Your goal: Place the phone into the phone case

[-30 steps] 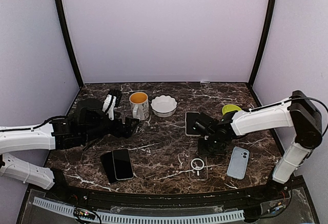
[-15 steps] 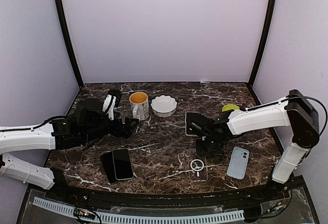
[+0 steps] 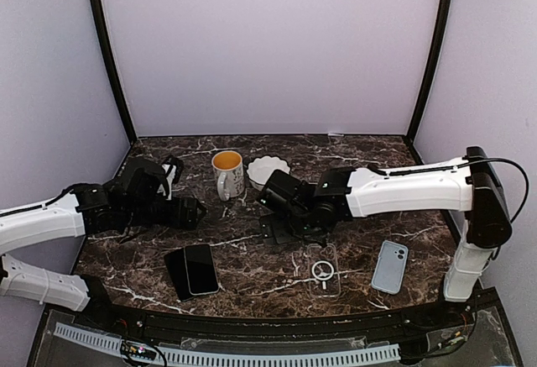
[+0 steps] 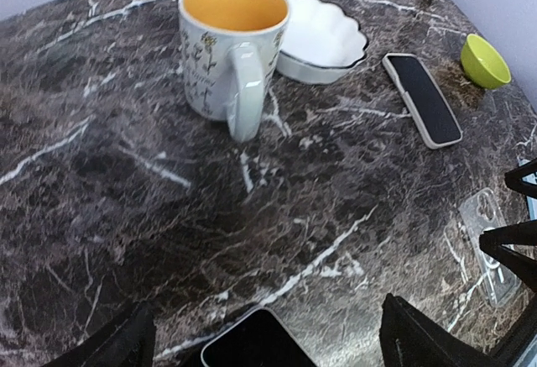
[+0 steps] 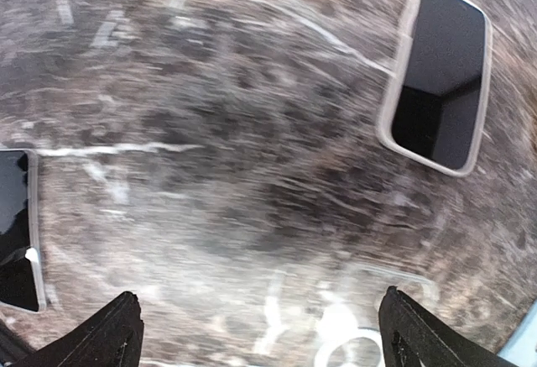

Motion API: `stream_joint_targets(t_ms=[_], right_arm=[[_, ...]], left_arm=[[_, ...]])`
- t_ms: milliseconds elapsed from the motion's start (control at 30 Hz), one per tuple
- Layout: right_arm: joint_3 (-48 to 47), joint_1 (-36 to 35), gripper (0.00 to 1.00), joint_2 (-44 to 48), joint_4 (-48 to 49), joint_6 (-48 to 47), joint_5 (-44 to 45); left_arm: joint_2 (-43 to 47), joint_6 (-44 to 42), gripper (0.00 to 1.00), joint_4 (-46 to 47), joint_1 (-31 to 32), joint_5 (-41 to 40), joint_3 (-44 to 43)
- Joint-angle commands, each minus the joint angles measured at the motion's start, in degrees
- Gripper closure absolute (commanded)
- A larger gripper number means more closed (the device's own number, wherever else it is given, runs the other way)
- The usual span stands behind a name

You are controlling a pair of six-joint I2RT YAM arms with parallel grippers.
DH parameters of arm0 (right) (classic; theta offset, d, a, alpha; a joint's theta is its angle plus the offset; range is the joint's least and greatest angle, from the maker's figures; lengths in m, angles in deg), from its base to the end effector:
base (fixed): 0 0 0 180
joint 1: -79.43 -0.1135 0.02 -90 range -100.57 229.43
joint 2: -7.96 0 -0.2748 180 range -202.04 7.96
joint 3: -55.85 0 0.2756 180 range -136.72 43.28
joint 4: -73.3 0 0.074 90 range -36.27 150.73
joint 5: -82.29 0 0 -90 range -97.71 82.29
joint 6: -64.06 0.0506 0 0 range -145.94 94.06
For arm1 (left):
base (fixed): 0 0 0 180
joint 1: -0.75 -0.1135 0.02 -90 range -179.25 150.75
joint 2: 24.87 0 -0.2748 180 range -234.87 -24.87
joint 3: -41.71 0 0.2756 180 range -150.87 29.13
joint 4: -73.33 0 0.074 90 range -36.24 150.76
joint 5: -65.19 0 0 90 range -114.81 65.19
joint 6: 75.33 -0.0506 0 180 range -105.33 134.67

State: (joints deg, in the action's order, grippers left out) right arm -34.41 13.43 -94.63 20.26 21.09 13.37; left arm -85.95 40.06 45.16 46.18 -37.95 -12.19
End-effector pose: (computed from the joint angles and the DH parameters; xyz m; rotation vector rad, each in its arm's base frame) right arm 0.1792 0.3577 0.2127 -0.3237 2.5773 0.2061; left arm 0.1914 -0.1779 0.2483 0.2540 2.1907 -0.4524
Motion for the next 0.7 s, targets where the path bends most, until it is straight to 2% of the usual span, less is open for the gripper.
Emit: stream_joint_targets(t_ms=[0,267,333,533,667], right_arm=[[-5.01,-3.68,0.02,-2.56,2.82,-0.85,2.85],[-3.18,-6.31,0.02,-1.94,8.68,2.59,-0.25],[-2.56,-6.80,0.01,-1.62,8.88,2.87,-0.33],[0.36,-7.77,0.01,-0.03,9.09,3.79,0.97],[3.93,-8.03,0.01,1.06,12.12,4.15,0.44]], left_arm=[[3.63,3.83,0.09,-9.74,-2.98,6.62,0.46],[7.66,7.51,0.30,-13.18,-3.31,15.11,8.53],[7.31,8.87,0.32,-10.41,-3.37,20.86,10.06],[3.84,17.85,0.35,-6.20,-3.33,24.58,14.32],[2.42,22.12,0.49,-0.78,-3.32,26.10,18.08]])
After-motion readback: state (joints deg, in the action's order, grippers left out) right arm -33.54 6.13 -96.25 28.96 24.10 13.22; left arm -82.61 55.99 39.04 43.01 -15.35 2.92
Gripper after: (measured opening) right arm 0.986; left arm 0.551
